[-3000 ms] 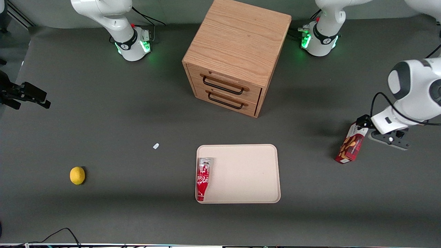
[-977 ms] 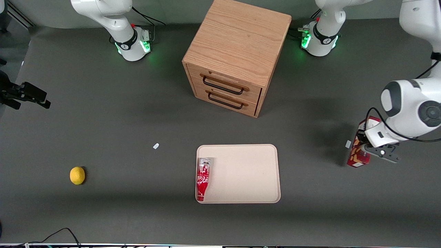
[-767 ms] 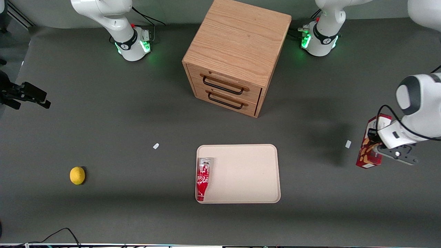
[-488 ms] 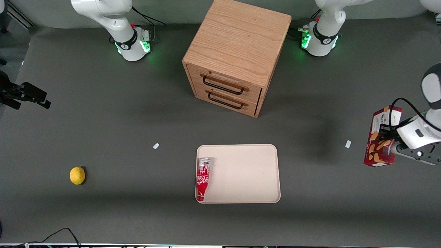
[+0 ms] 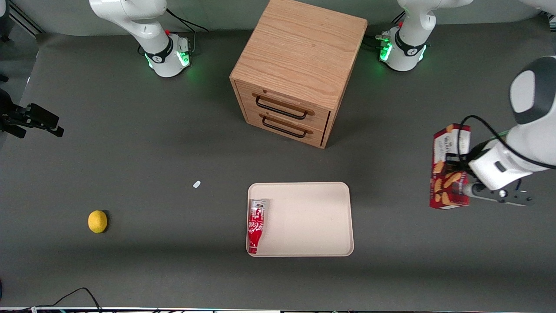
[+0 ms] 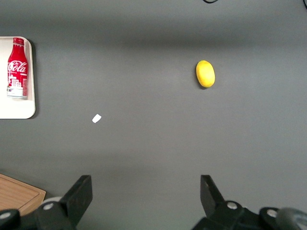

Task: Place red cookie box on tray
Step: 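Carry the upright box with the left gripper to the tray, then lower the box onto the tray beside its rim and release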

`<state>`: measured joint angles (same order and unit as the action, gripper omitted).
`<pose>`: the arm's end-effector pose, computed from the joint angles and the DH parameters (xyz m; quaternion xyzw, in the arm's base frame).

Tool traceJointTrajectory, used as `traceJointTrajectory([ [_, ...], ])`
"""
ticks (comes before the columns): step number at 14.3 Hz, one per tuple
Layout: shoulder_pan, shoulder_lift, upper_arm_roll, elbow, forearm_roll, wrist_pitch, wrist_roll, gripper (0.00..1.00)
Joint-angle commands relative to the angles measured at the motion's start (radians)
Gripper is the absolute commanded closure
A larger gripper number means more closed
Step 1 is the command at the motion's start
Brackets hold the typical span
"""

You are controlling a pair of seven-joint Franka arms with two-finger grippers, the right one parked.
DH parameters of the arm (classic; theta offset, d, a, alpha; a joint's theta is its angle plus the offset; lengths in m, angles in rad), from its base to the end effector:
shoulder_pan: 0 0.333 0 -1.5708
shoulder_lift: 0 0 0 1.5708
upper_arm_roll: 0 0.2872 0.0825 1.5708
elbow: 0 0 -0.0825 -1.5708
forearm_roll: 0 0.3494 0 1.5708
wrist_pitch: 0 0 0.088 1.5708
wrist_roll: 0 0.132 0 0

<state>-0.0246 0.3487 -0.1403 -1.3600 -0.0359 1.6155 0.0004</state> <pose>0.6009 -0.0928 0.4709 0.9951 -0.0777 -0.0481 0.0381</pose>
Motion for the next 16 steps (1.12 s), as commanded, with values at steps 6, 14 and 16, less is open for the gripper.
traceJointTrajectory([
  [6,-0.178,0.288,-0.050,0.240,0.014,0.162,-0.358,1.00],
  [14,-0.285,0.499,-0.033,0.182,0.126,0.480,-0.480,1.00],
  [16,-0.296,0.524,-0.027,0.182,0.142,0.491,-0.494,1.00],
])
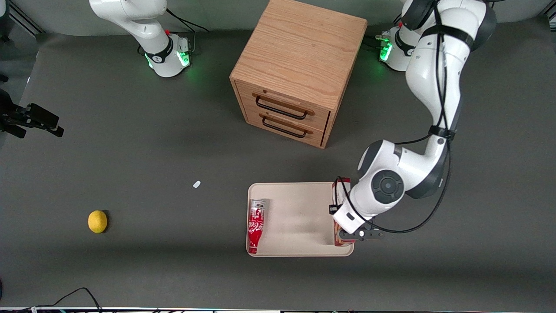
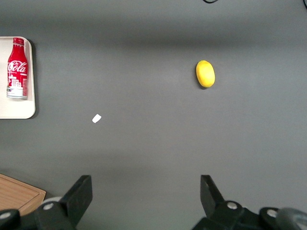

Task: Place red cookie box on tray
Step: 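Lower the box onto the tray beside its rim and release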

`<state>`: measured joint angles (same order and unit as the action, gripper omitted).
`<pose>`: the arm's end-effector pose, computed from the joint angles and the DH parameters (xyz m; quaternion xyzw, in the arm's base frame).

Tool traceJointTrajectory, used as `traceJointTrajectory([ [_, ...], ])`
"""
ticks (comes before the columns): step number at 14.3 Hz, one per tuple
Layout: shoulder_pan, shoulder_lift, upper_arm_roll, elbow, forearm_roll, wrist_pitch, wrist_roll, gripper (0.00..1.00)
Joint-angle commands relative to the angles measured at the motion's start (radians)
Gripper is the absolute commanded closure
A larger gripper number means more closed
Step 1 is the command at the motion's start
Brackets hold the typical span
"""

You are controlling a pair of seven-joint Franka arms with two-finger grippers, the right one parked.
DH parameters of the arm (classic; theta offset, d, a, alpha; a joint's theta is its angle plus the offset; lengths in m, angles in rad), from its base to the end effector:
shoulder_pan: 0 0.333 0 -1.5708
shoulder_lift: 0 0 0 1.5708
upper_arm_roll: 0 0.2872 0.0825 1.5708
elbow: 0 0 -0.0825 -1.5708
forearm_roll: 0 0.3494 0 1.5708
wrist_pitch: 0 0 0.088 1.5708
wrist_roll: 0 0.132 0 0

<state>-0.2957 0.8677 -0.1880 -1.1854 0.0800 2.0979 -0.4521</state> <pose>0.6505 -0.2967 0.2454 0.9989 -0.0002 0.0101 0.0448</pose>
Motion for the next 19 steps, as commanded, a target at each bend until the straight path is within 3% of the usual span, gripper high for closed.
traceJointTrajectory([
  [1,-0.025,0.011,0.024,0.007,0.029,0.010,-0.043,1.00],
  [9,-0.026,0.033,0.041,0.000,0.032,0.037,-0.062,1.00],
  [10,-0.026,0.033,0.041,0.000,0.038,0.037,-0.060,0.65],
  [11,-0.026,0.033,0.041,-0.008,0.061,0.051,-0.057,0.03],
  [12,-0.025,0.028,0.041,-0.031,0.102,0.100,-0.060,0.00],
  [19,-0.022,0.004,0.039,-0.063,0.101,0.160,-0.063,0.00],
])
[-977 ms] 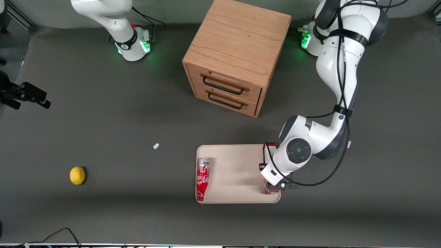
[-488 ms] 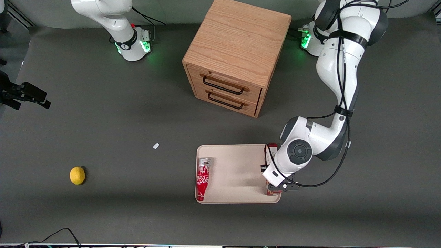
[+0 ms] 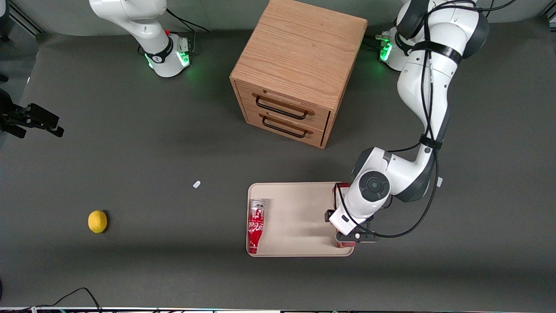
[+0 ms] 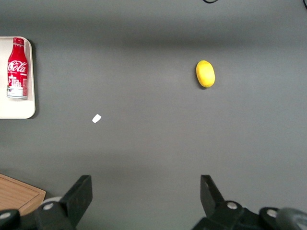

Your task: Place red cookie box on tray

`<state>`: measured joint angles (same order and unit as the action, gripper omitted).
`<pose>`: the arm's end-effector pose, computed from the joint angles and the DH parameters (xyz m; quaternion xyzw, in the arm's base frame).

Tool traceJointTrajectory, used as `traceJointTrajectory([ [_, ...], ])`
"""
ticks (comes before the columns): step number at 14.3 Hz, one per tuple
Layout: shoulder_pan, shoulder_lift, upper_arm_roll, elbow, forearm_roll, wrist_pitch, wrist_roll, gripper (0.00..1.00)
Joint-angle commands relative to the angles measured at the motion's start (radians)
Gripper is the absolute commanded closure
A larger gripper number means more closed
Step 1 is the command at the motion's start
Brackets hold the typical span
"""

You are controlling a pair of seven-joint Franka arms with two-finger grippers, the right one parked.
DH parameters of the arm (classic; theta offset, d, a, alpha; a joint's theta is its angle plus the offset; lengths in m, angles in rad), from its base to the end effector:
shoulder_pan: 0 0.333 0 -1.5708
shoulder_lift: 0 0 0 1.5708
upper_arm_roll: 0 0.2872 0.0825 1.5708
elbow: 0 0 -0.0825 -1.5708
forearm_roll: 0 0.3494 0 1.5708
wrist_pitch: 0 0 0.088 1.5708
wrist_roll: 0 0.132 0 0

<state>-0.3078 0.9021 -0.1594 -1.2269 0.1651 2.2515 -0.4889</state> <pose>0.6594 -0.2919 0.2159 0.9977 -0.0028 0.0625 0.0244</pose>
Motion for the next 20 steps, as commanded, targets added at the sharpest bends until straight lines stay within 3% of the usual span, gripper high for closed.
traceJointTrajectory([
  [1,-0.008,-0.035,0.011,-0.022,0.016,0.007,-0.027,0.00],
  [8,0.007,-0.115,0.011,-0.049,0.008,-0.023,-0.025,0.00],
  [11,0.050,-0.228,0.009,-0.095,-0.076,-0.085,-0.013,0.00],
  [18,0.234,-0.575,-0.028,-0.279,-0.079,-0.386,0.033,0.00],
  [20,0.306,-0.696,-0.038,-0.379,-0.097,-0.401,0.120,0.00],
])
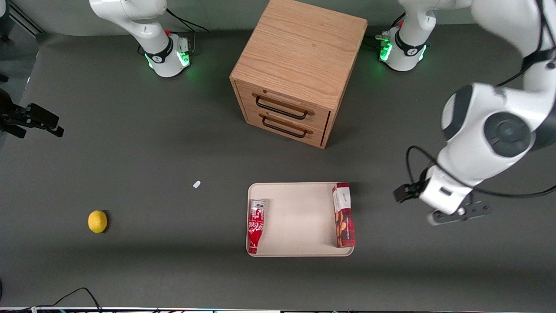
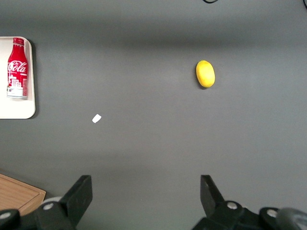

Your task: Place red cookie box on tray

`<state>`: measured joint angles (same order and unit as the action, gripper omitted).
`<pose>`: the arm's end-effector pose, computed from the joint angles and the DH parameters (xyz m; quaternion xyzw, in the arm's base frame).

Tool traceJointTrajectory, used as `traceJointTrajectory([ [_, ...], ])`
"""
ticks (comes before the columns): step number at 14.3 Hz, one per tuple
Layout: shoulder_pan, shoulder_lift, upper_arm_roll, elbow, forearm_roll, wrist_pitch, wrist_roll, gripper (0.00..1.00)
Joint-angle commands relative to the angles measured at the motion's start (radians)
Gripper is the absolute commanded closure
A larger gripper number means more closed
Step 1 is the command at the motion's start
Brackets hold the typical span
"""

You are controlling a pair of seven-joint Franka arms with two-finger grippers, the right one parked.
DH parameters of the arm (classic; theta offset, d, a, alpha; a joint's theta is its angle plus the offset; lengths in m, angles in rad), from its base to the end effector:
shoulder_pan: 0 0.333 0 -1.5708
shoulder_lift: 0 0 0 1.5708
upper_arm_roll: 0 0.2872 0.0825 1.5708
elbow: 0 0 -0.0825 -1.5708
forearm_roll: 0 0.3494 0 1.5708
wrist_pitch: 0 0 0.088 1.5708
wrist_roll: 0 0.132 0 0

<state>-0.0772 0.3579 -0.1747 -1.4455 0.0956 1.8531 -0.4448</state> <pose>0.6166 -0.1343 0.4482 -0.9954 -0.0905 -0.0314 0.0056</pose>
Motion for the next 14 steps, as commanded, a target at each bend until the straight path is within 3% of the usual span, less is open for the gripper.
traceJointTrajectory([
  [1,0.127,-0.215,-0.037,-0.206,-0.055,-0.012,0.119,0.00],
  [5,0.233,-0.364,-0.048,-0.243,-0.071,-0.142,0.283,0.00],
  [10,0.273,-0.510,-0.052,-0.242,-0.082,-0.317,0.378,0.00],
  [14,0.292,-0.560,-0.054,-0.236,-0.160,-0.382,0.423,0.00],
])
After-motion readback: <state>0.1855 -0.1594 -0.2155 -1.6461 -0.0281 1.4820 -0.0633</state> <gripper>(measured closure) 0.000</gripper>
